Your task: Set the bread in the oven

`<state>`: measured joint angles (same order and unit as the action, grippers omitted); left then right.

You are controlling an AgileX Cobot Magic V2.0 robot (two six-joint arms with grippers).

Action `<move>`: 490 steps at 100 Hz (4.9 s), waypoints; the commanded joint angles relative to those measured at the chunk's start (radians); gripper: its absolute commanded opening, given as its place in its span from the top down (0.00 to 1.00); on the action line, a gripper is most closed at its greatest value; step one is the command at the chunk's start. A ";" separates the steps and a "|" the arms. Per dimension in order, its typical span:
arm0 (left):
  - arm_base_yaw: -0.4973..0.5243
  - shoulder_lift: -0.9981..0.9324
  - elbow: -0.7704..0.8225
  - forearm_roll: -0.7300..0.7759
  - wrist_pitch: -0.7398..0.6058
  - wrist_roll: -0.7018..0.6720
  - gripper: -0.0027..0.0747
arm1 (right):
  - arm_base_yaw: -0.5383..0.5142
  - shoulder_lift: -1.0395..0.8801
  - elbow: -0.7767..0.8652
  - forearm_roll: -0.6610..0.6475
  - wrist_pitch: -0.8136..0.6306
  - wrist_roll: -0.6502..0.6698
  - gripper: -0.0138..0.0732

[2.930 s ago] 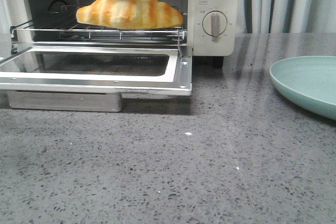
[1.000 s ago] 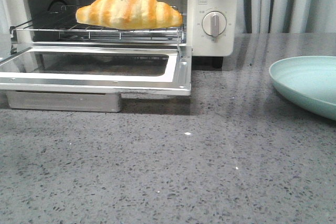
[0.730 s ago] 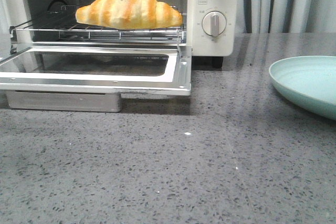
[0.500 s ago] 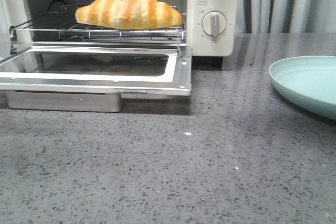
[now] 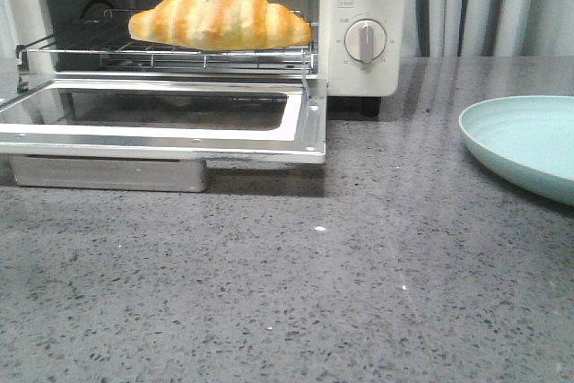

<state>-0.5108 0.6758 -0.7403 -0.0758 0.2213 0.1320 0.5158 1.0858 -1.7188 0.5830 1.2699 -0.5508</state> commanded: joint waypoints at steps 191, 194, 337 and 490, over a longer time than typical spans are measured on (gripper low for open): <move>0.003 -0.001 -0.038 -0.009 -0.068 -0.002 0.99 | -0.406 -0.440 1.047 -0.136 -1.155 0.072 0.80; 0.003 -0.001 -0.038 -0.009 -0.068 -0.002 0.99 | -0.416 -0.455 1.073 -0.136 -1.175 0.072 0.80; 0.003 -0.001 -0.036 -0.009 -0.068 -0.002 0.99 | -0.519 -1.121 1.744 -0.136 -1.420 0.072 0.80; 0.003 0.000 -0.036 -0.009 -0.068 -0.002 0.99 | -0.521 -1.119 1.744 -0.171 -1.414 0.072 0.80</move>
<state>-0.5108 0.6758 -0.7403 -0.0773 0.2217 0.1320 -0.0016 -0.0088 0.0159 0.4417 -0.0792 -0.4781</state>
